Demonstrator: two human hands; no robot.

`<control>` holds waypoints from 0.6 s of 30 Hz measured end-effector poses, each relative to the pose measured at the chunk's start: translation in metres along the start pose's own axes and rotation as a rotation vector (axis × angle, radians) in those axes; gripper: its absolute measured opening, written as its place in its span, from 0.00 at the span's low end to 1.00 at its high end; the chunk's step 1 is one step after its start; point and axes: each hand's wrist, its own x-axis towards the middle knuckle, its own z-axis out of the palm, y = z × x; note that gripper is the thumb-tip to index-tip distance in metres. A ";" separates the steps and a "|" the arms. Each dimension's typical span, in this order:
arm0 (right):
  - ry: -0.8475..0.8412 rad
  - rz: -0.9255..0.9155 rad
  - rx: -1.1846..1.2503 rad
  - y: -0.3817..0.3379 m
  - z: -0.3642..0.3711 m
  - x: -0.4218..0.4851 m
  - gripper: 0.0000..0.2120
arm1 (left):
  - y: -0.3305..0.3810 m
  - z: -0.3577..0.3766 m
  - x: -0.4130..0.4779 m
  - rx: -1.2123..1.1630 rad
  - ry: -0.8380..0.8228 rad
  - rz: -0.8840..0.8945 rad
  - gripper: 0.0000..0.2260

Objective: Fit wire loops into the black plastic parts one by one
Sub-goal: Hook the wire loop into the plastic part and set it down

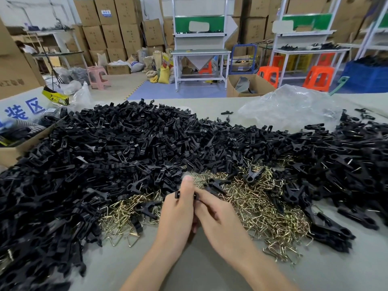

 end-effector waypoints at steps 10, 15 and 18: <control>-0.034 -0.232 -0.193 0.000 -0.017 0.005 0.16 | -0.001 -0.011 0.002 0.000 -0.128 -0.029 0.38; -0.048 -0.344 -0.456 0.000 -0.029 0.005 0.17 | -0.004 -0.013 0.002 0.038 -0.181 0.029 0.40; -0.019 -0.346 -0.431 -0.001 -0.031 0.005 0.14 | -0.004 -0.012 0.002 0.032 -0.218 0.056 0.39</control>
